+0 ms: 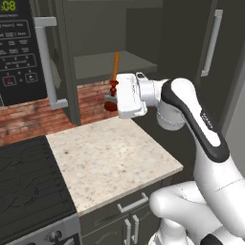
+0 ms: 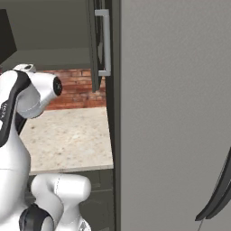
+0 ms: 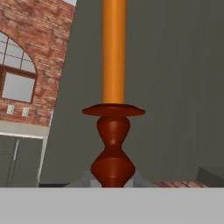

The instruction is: Get the candle and the beer from the cabinet and move them to the dining counter.

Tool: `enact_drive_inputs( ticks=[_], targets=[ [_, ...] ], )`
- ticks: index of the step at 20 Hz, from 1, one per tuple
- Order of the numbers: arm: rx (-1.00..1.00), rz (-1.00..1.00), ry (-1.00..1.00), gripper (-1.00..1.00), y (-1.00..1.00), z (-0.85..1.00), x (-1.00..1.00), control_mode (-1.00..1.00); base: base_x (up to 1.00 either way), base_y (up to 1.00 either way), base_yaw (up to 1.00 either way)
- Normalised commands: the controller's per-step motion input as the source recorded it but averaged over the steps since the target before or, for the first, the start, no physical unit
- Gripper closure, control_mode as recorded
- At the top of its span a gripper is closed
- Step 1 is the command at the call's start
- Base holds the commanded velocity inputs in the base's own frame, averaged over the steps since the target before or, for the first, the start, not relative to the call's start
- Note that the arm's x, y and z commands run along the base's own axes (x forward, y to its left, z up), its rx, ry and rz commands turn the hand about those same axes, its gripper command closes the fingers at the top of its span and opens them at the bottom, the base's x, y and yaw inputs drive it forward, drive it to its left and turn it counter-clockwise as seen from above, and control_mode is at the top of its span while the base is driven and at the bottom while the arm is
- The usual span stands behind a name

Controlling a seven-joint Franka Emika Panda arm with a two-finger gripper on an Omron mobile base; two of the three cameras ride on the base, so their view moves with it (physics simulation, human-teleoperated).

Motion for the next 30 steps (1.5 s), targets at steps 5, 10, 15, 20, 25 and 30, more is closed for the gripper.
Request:
enact_drive_inputs(
  ticks=[5,10,15,20,25,30],
  targets=[
    [0.0,-0.07,0.0,1.0,-0.35,-0.17,-0.77,-1.0,0.0,0.0,0.0],
    [0.0,-0.07,0.0,1.0,-0.33,-0.21,-0.78,-1.0,0.0,0.0,0.0],
    [0.0,-0.07,0.0,1.0,-0.31,-0.23,-0.8,-1.0,0.0,0.0,0.0],
    [0.0,-0.08,0.0,1.0,-0.34,-0.21,-0.81,-1.0,0.0,0.0,0.0],
    [0.0,-0.06,0.0,1.0,-0.16,-0.1,-0.62,-1.0,0.0,0.0,0.0],
    [0.0,-0.01,0.0,1.0,0.0,-0.01,-0.07,-1.0,0.0,0.0,0.0]
  ],
)
